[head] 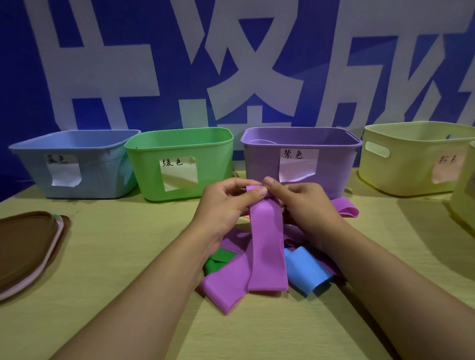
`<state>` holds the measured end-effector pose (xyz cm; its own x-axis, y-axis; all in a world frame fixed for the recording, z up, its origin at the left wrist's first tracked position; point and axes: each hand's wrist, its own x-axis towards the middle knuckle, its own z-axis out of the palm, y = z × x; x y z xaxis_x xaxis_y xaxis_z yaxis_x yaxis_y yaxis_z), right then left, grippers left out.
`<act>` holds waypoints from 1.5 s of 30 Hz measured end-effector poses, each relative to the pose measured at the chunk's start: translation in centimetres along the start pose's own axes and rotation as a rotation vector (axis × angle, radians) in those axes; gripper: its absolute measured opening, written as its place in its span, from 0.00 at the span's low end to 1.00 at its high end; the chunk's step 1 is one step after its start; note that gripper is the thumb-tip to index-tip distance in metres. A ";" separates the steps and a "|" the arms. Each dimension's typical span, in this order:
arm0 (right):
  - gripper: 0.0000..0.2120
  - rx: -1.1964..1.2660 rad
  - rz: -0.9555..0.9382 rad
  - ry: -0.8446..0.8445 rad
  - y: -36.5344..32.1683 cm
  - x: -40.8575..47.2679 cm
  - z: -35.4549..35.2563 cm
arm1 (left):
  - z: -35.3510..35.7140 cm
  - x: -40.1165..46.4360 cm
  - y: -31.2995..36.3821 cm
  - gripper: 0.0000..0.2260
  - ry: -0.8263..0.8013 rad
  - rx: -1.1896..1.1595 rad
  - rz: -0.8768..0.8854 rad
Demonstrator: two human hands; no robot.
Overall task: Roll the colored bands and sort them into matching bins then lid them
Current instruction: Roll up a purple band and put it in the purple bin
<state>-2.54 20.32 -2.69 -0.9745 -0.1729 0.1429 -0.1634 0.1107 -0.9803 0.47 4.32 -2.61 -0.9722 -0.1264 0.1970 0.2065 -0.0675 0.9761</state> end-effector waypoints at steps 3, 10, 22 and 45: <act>0.19 0.029 -0.016 -0.013 0.1 0.3 0.0 | -0.1 0.0 0.2 0.09 -0.007 -0.027 -0.011; 0.13 0.183 -0.016 -0.077 -0.6 -0.1 0.0 | 0.3 -0.3 0.7 0.07 -0.034 -0.130 -0.099; 0.11 0.263 -0.020 -0.122 -0.6 -0.3 0.2 | 0.0 0.0 0.3 0.11 0.045 0.009 -0.051; 0.21 0.051 -0.001 -0.016 -0.1 0.3 0.0 | 0.1 -0.2 0.2 0.07 -0.031 0.028 0.041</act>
<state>-2.77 20.25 -2.51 -0.9716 -0.1889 0.1425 -0.1563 0.0604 -0.9859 0.68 4.40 -2.40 -0.9660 -0.0975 0.2396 0.2439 -0.0351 0.9692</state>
